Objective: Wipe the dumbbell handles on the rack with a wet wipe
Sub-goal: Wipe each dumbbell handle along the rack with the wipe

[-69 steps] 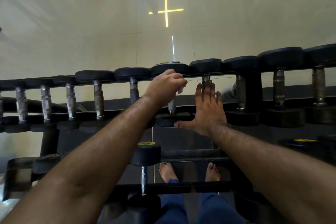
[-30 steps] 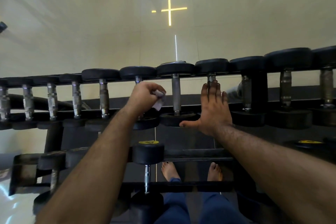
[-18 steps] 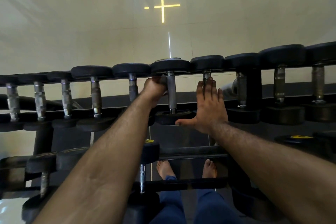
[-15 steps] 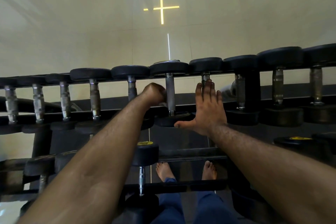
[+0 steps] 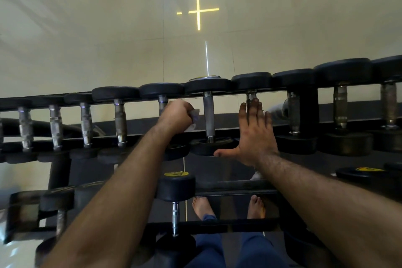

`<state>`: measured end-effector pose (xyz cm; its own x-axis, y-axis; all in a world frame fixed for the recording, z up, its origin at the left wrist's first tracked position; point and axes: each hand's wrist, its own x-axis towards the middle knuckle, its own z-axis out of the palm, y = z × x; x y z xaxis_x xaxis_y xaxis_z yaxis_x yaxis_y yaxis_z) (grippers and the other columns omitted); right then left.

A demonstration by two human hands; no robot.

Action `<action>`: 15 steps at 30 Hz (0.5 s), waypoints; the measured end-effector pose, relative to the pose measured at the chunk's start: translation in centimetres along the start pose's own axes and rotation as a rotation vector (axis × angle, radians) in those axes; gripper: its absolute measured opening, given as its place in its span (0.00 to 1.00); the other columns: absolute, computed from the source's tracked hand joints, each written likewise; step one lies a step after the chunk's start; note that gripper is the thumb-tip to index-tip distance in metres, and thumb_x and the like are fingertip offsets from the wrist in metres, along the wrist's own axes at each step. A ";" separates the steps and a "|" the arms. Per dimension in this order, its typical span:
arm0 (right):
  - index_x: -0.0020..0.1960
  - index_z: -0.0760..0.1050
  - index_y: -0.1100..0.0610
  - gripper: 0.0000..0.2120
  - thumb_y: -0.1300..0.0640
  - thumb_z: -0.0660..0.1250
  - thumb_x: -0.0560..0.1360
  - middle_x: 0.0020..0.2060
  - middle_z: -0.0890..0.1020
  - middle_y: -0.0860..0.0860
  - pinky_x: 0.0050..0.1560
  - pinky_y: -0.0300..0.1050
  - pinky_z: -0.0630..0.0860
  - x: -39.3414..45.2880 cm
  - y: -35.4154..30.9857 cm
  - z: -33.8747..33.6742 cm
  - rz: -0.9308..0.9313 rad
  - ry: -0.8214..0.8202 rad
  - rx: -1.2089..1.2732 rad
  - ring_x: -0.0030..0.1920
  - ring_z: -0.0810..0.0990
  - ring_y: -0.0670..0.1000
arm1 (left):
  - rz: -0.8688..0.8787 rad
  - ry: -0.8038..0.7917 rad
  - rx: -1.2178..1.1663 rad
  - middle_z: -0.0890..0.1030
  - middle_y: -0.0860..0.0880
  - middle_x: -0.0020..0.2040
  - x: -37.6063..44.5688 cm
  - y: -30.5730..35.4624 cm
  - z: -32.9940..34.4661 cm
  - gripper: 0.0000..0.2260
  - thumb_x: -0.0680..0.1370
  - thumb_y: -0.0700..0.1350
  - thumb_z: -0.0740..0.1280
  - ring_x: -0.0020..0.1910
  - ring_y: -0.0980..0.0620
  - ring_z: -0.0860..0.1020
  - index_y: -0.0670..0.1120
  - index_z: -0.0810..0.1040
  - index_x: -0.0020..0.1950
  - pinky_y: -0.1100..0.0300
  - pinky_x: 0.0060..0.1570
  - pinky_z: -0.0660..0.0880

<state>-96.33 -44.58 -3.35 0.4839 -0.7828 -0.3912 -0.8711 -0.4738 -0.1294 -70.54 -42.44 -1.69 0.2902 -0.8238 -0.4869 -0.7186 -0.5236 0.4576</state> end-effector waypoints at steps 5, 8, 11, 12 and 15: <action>0.85 0.28 0.60 0.79 0.05 0.42 0.54 0.83 0.29 0.64 0.84 0.68 0.39 -0.1 -0.1 -0.1 0.004 0.011 -0.012 0.84 0.29 0.64 | 0.314 0.578 0.006 0.81 0.49 0.37 -2.0 2.8 0.9 0.07 0.78 0.44 0.71 0.37 0.48 0.78 0.45 0.82 0.41 0.52 0.37 0.75; 0.85 0.29 0.60 0.79 0.05 0.41 0.53 0.83 0.29 0.64 0.84 0.68 0.39 -0.1 -0.1 -0.1 0.006 0.028 -0.010 0.84 0.29 0.64 | 0.375 0.603 0.059 0.82 0.44 0.42 -2.1 3.3 2.3 0.12 0.80 0.50 0.66 0.38 0.41 0.79 0.42 0.83 0.46 0.50 0.36 0.77; 0.85 0.29 0.59 0.79 0.05 0.42 0.54 0.83 0.29 0.63 0.84 0.68 0.40 -0.1 0.0 0.0 -0.001 0.007 -0.005 0.84 0.29 0.64 | 0.495 0.474 0.137 0.84 0.43 0.46 -3.7 1.8 2.6 0.11 0.80 0.48 0.68 0.41 0.41 0.82 0.41 0.85 0.53 0.47 0.40 0.81; 0.85 0.29 0.59 0.78 0.05 0.42 0.55 0.83 0.29 0.63 0.84 0.68 0.40 0.0 0.0 0.1 -0.007 0.012 -0.003 0.84 0.29 0.64 | 0.543 0.420 0.164 0.85 0.44 0.48 -4.5 1.0 2.3 0.08 0.79 0.45 0.71 0.43 0.42 0.83 0.42 0.85 0.54 0.46 0.41 0.82; 0.86 0.34 0.59 0.76 0.06 0.44 0.59 0.85 0.33 0.62 0.83 0.69 0.39 0.1 0.2 0.5 -0.049 0.054 -0.031 0.85 0.31 0.63 | 0.598 0.408 0.203 0.86 0.46 0.52 -7.7 -1.4 1.2 0.09 0.75 0.40 0.76 0.46 0.45 0.84 0.44 0.86 0.56 0.50 0.45 0.83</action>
<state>-96.49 -44.56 -3.88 0.5307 -0.7786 -0.3348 -0.8435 -0.5238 -0.1188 -72.50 -35.09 0.54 -0.0032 -0.9910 0.1341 -0.9182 0.0560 0.3921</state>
